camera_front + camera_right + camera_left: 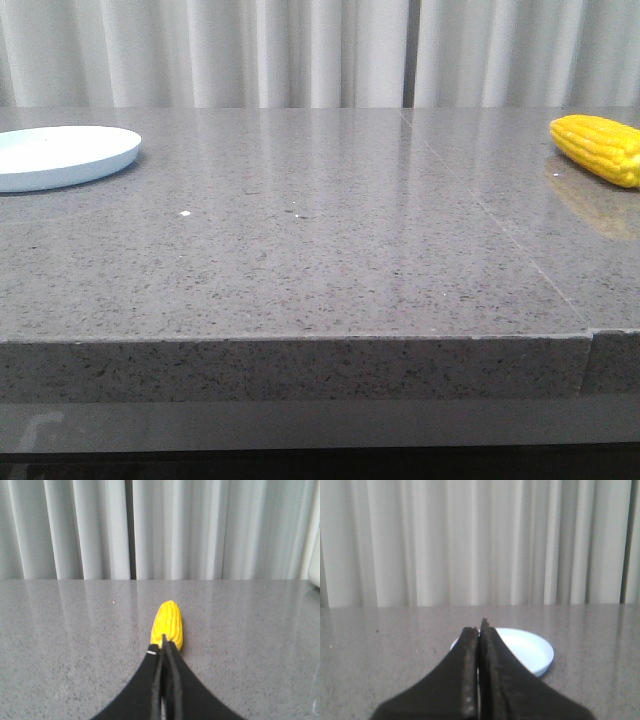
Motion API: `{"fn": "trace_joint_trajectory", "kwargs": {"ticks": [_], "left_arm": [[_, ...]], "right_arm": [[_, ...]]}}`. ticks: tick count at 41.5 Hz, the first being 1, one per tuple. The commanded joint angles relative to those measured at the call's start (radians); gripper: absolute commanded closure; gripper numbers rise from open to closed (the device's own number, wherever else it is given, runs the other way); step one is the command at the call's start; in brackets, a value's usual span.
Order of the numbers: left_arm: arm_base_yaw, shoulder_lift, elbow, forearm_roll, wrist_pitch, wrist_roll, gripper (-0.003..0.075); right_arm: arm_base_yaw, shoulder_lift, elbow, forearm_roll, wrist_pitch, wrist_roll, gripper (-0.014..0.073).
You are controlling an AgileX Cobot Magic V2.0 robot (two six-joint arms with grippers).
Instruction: Place corn on plate with both arms
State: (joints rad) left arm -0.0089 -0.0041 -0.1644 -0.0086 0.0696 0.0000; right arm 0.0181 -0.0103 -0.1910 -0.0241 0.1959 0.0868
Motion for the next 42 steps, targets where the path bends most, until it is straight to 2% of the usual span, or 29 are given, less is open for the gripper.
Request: {"fn": "trace_joint_trajectory", "kwargs": {"ticks": [1,10,18,22,37,42], "left_arm": [[0.000,0.003,-0.145,-0.005,0.013,0.000,0.0740],[0.000,0.161,-0.425,-0.005,0.212,0.000,0.0740],[0.000,0.360,-0.623,-0.005,0.445,0.000,0.0740],[0.000,0.423,-0.647,-0.005,0.482,0.000,0.0740],[0.000,0.526,-0.646,-0.009,0.531,0.000,0.0740],[0.000,0.542,-0.646,-0.009,0.535,0.000,0.0726]], "right_arm": [[0.000,0.012,-0.137,0.004,0.049,-0.003,0.0662],[0.000,0.177,-0.385,0.004,0.226,-0.003,0.0662],[0.000,0.386,-0.588,0.004,0.432,-0.004,0.0662],[0.000,0.480,-0.645,0.004,0.522,-0.004,0.0662],[0.000,0.675,-0.644,0.004,0.535,-0.004,0.0662],[0.000,0.706,-0.644,-0.003,0.535,-0.005,0.0636]]}}
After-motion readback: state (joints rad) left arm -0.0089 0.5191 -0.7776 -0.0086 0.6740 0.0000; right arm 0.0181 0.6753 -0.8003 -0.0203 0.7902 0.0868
